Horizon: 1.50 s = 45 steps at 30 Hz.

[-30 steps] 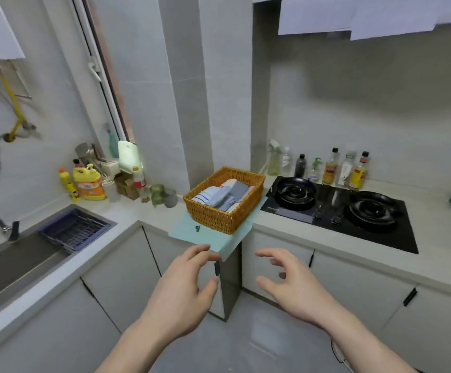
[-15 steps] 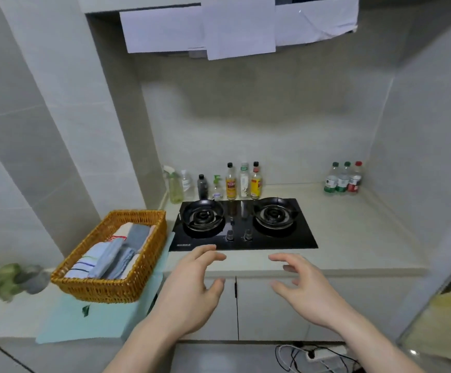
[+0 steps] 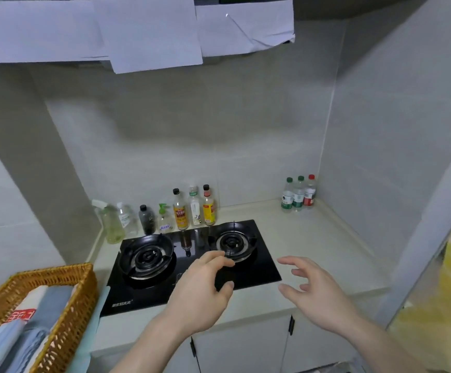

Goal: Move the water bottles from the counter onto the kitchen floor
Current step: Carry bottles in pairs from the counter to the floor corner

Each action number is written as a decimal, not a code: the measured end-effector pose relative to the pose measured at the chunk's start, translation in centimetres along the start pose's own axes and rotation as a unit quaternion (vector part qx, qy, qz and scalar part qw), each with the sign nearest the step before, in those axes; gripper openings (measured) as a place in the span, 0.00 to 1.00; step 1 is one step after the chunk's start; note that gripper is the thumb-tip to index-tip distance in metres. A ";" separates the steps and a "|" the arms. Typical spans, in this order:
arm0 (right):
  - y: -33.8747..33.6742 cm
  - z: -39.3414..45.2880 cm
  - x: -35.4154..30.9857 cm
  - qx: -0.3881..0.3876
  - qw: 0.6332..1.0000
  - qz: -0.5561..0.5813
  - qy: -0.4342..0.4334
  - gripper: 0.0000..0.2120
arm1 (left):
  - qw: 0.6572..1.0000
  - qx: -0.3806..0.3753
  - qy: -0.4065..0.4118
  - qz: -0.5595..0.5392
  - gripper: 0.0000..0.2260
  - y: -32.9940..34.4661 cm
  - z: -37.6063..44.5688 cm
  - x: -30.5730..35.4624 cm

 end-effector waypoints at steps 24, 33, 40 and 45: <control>-10.8 27.4 12.3 0.020 0.999 -0.024 0.045 0.22 | 0.998 -0.045 0.036 -0.009 0.18 10.5 32.2 2.9; -14.6 34.3 18.2 0.035 0.995 -0.044 0.081 0.23 | 0.995 -0.094 0.026 0.004 0.20 15.7 41.6 3.5; -16.2 41.1 23.2 -0.011 0.993 -0.063 0.097 0.27 | 0.992 -0.119 -0.052 0.000 0.25 20.0 47.6 2.9; -17.0 46.6 25.7 -0.042 0.992 -0.088 0.083 0.26 | 0.984 -0.144 -0.101 0.012 0.28 23.8 52.6 3.7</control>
Point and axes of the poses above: each hand's wrist, its own z-axis towards the middle knuckle, its own y-axis out of the palm, x = y × z, the point moved 10 cm from there along z, towards the middle knuckle, and after that the axes turned 2 degrees about -y, right-handed, at the moved point
